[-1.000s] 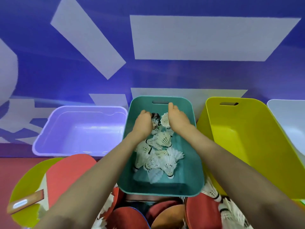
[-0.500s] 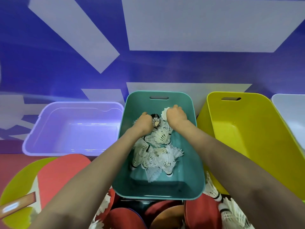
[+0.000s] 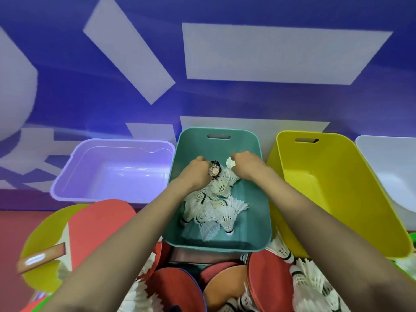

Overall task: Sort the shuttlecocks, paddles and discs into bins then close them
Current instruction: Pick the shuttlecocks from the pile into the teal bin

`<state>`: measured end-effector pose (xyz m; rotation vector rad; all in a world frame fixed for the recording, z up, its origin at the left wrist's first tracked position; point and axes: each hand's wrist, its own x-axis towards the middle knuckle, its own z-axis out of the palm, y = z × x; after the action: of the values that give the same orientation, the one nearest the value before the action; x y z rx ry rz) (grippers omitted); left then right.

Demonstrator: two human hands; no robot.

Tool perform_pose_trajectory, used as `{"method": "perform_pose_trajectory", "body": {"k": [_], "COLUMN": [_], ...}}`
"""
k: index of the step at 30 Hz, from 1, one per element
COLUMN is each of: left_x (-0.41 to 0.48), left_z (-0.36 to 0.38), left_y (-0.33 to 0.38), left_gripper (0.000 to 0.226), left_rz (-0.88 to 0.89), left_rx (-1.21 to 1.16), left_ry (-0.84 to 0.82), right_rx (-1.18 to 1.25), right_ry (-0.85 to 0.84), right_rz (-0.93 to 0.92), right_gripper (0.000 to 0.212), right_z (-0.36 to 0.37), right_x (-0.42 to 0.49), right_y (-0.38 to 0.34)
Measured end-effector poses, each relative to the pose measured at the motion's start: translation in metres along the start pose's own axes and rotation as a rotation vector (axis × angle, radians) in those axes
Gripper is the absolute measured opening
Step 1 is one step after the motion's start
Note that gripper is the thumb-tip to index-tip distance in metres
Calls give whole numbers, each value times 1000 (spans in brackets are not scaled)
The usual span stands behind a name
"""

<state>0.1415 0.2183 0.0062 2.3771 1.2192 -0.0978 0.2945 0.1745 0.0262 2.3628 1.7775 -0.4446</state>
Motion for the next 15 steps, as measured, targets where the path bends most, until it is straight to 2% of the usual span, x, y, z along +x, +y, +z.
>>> {"method": "perform_pose_trajectory", "body": {"k": [4, 9, 12, 15], "left_x": [-57, -133, -173, -210], "left_z": [-10, -1, 9, 21], "left_y": [6, 6, 0, -12], "left_gripper": [39, 27, 27, 27], "left_rz": [80, 167, 194, 133], "left_rx": [-108, -302, -365, -364], "left_ry": [265, 546, 629, 640], "right_rx": [139, 369, 474, 538], "right_ry": [134, 351, 440, 502], "right_rz": [-59, -273, -395, -472], "right_gripper": [43, 47, 45, 42], "right_z": [-1, 6, 19, 37], "right_x": [-49, -126, -162, -191], "right_y": [0, -14, -29, -46]}}
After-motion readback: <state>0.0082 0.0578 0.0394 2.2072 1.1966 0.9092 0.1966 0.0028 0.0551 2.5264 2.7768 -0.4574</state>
